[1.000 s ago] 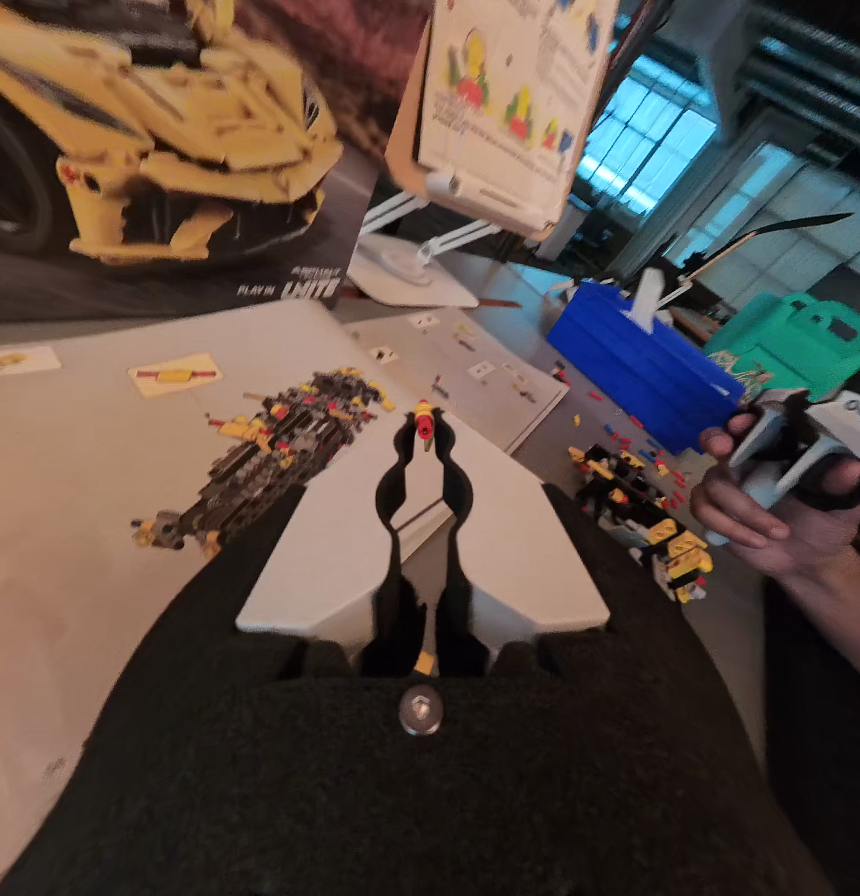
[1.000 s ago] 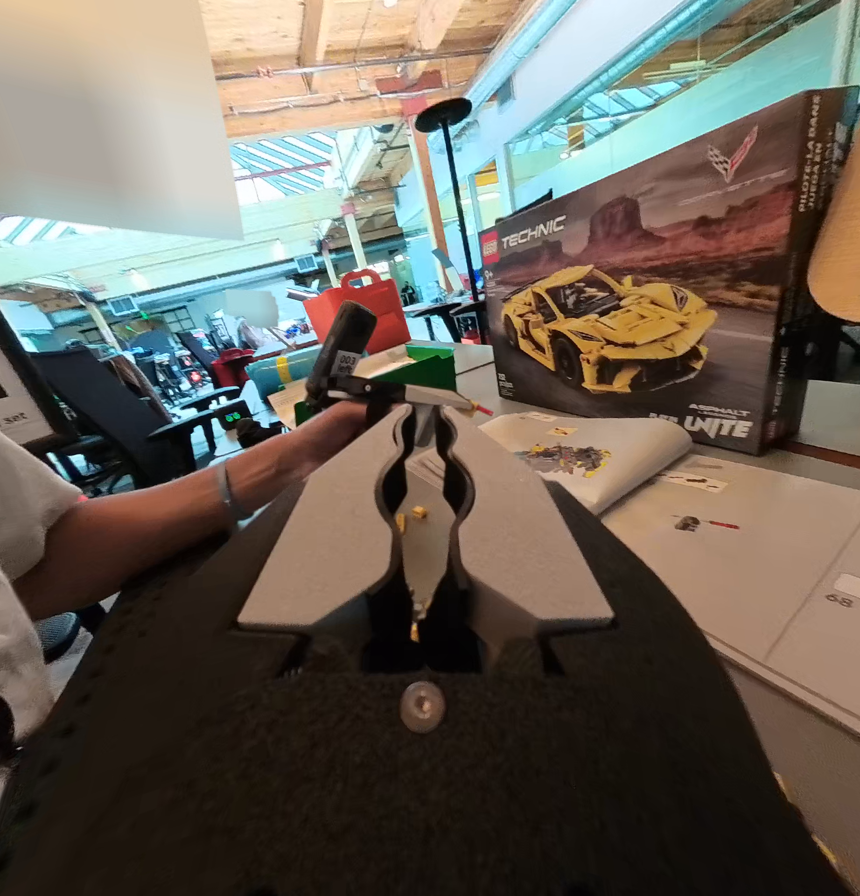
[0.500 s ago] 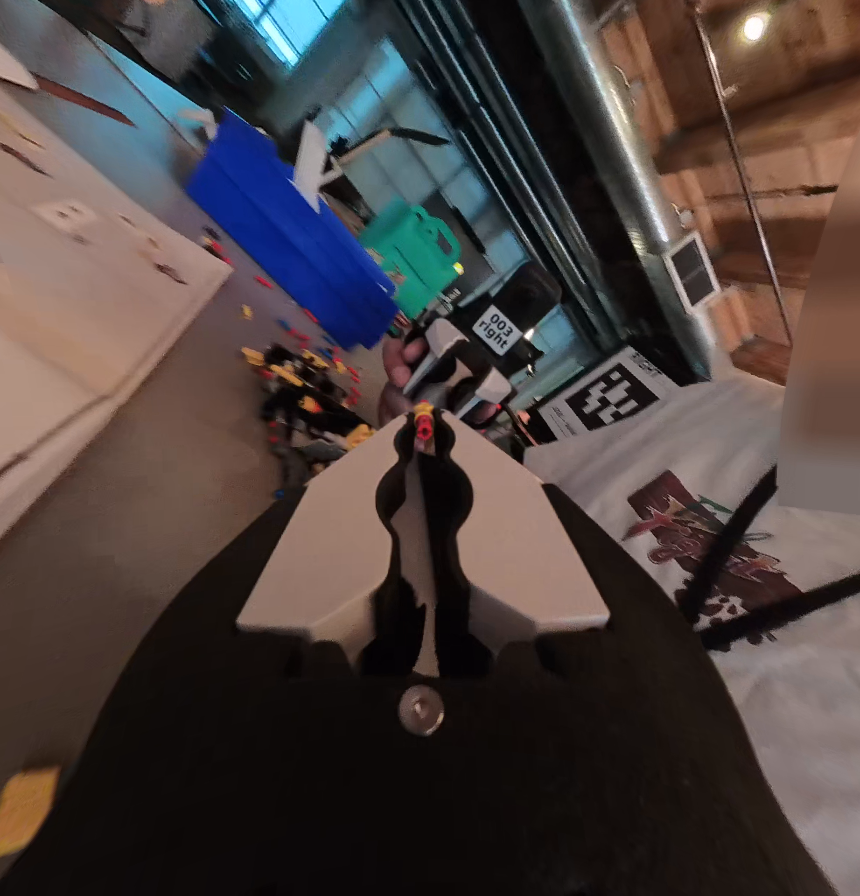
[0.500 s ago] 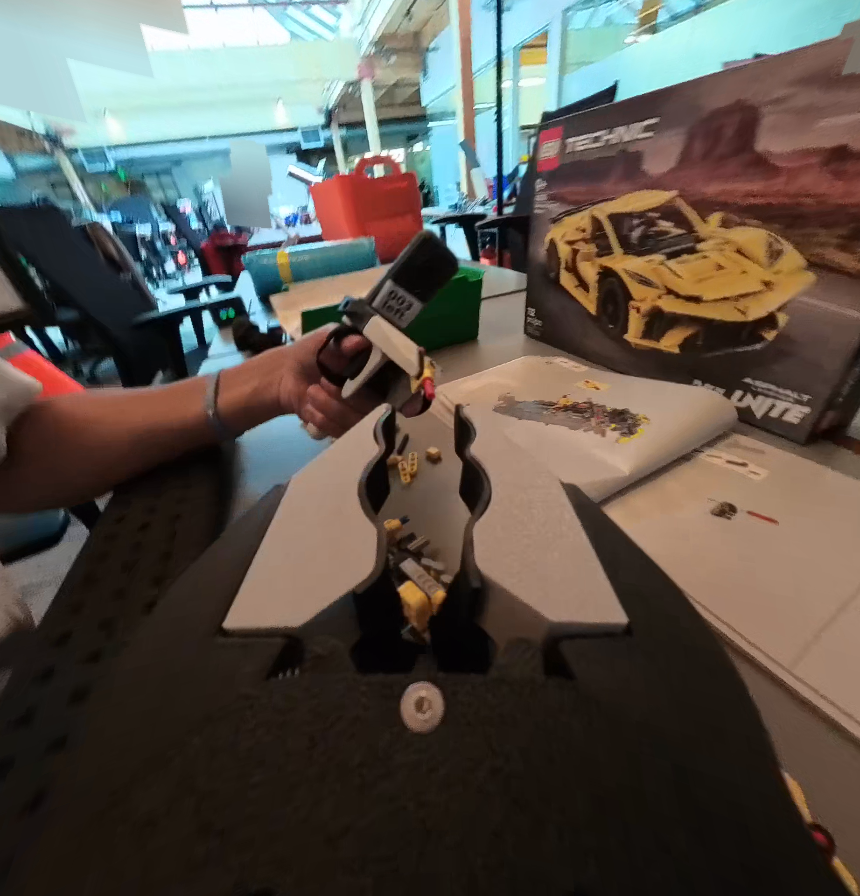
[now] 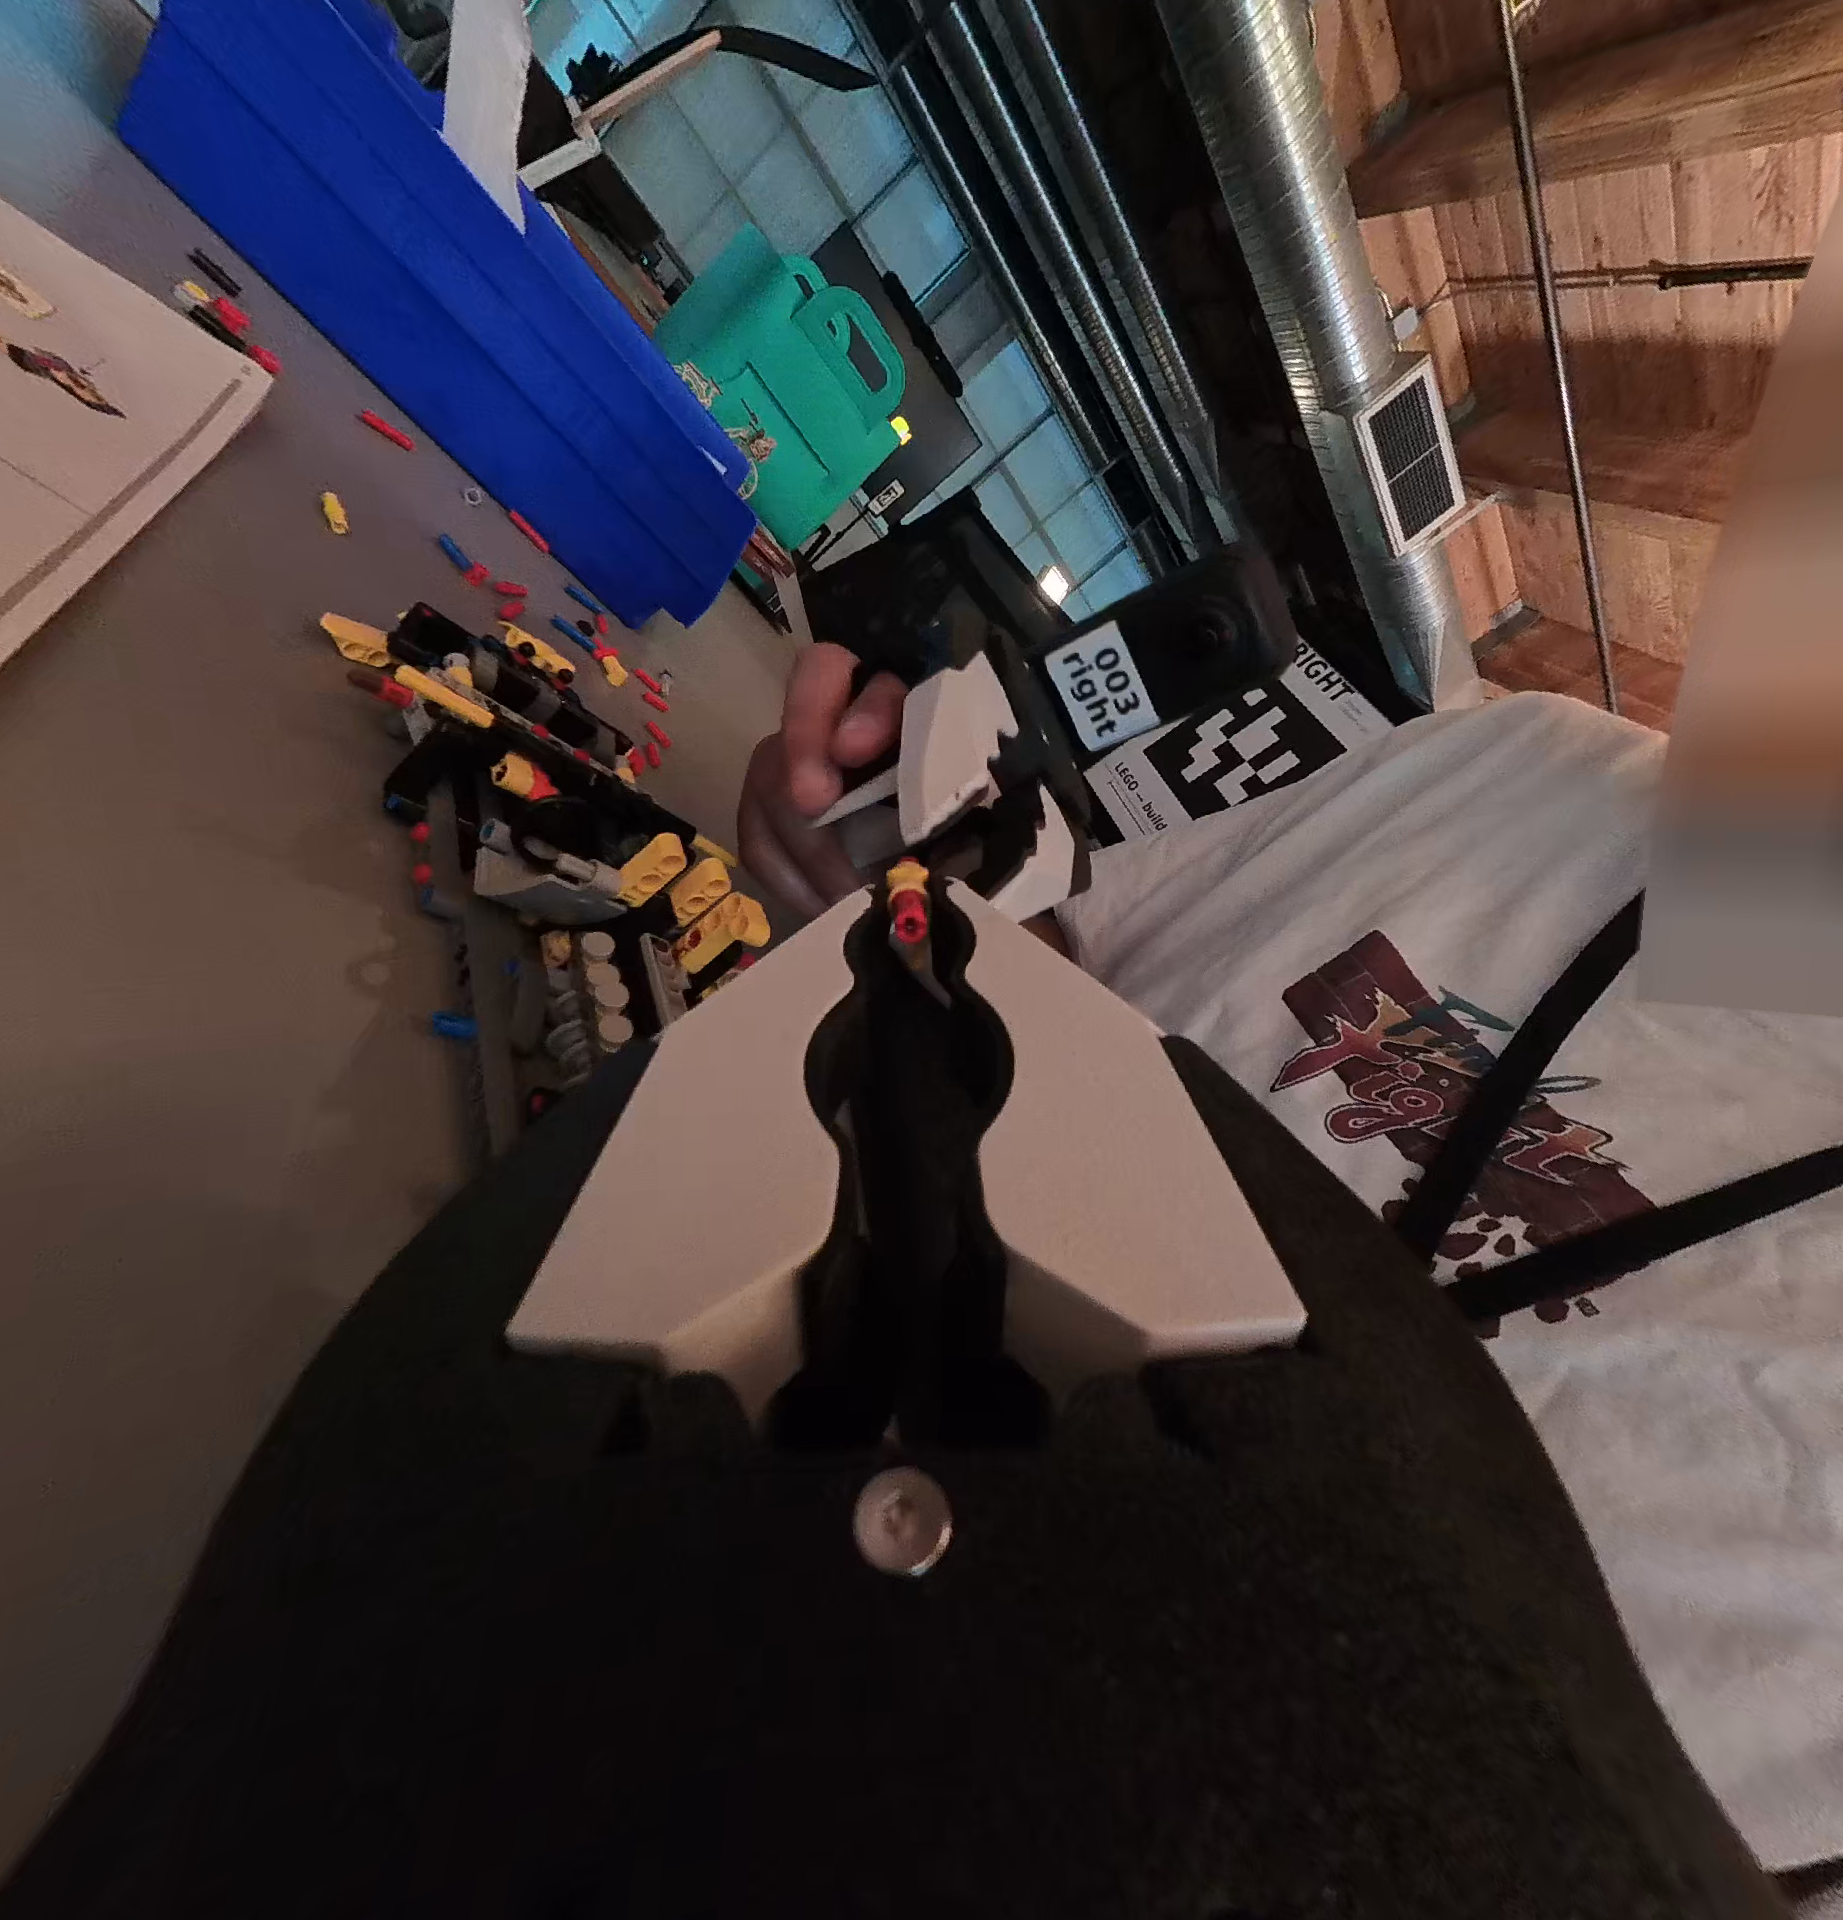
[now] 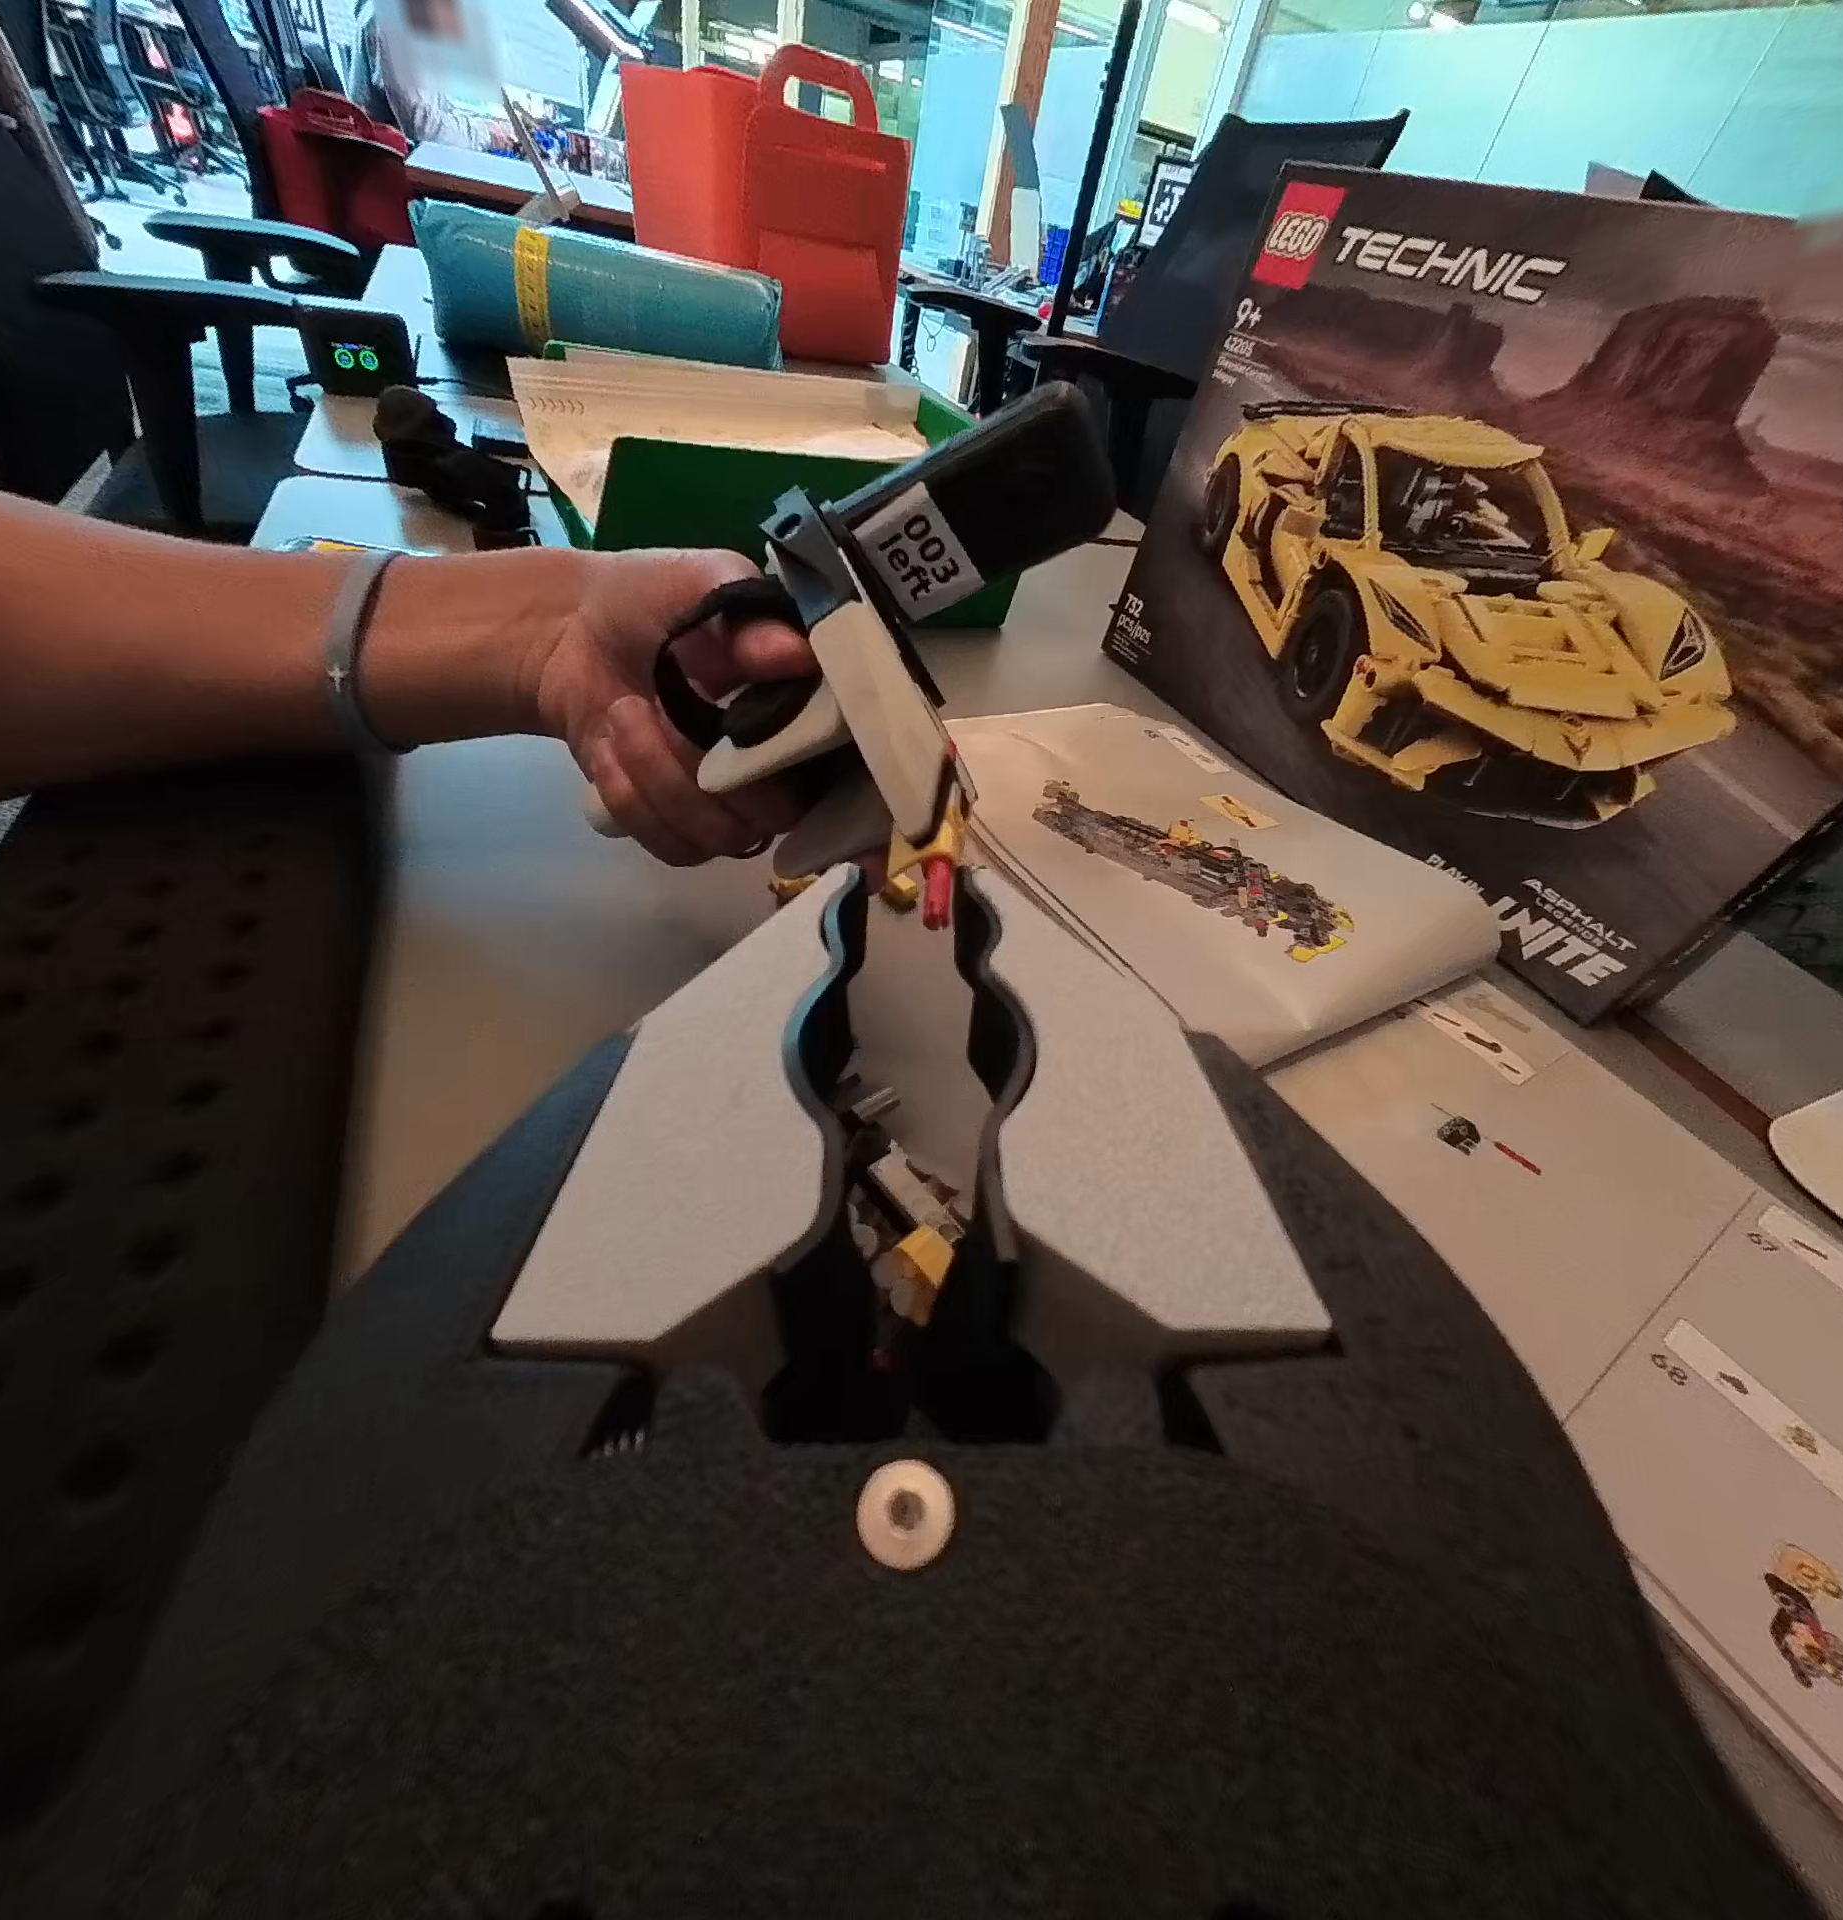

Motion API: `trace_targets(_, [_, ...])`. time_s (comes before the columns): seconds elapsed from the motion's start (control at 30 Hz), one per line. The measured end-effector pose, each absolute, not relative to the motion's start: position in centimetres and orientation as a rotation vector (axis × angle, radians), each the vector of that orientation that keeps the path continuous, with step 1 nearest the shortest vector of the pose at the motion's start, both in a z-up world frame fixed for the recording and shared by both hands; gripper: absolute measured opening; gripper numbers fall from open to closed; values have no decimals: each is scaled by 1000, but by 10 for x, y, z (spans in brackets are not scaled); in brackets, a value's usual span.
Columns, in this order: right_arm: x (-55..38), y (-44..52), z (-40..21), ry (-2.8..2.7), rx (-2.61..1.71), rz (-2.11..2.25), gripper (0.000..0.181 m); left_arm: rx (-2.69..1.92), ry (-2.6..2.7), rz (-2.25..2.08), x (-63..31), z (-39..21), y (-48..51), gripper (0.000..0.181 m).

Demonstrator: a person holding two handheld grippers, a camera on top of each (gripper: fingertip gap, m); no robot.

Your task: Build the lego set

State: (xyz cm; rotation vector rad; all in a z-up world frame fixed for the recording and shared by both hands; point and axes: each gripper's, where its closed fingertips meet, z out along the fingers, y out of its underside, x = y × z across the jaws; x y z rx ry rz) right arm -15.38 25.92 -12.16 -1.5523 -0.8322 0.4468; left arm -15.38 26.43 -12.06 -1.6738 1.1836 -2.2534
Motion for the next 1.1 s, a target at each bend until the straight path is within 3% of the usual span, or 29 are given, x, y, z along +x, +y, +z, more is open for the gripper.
trace_targets(0.5, [-148,262,-125,-822,-1587,397,3,-1640,1213,-2242,-148,-119,255,7])
trace_targets(0.77, [-61,260,-102,-251,-1629,426,3,-1587,1094,-2077,-145,-108,278,20])
trace_targets(0.93, [-79,232,-119,22,-1618,631,3,-1580,1232,-1954,-135,-116,258,20])
trace_targets(1.1, [-94,230,-122,-45,-1606,545,3,-1621,1208,-2055,-123,-117,240,21])
